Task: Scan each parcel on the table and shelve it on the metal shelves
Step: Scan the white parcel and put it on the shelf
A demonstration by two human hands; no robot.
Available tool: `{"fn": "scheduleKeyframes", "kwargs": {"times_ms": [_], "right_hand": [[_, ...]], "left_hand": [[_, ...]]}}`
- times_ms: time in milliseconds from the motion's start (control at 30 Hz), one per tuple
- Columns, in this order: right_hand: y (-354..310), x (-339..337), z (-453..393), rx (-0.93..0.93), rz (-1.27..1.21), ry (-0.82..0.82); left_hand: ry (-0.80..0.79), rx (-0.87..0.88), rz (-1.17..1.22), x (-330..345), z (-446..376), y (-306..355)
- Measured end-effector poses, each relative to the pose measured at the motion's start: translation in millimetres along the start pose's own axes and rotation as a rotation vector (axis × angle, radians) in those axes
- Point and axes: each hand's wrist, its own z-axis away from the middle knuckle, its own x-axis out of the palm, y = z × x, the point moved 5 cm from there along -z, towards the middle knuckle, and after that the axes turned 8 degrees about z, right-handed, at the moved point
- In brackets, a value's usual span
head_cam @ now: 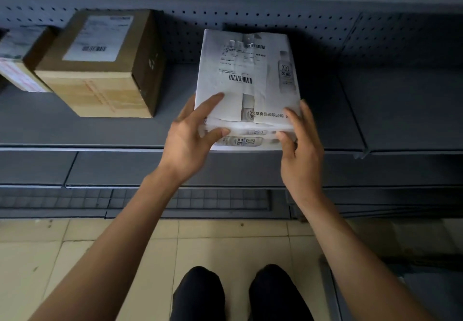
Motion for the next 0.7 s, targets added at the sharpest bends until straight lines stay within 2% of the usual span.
{"fn": "scheduleKeyframes", "kwargs": {"times_ms": [433, 700], "right_hand": [[6.8, 11.8, -35.6, -0.031, 0.04, -0.021], [7.6, 17.2, -35.7, -0.065, 0.084, -0.04]], "left_hand": [[0.035, -0.019, -0.023, 4.7, -34.7, -3.7], [0.022, 0.041, -0.11, 0.1, -37.2, -9.9]]}}
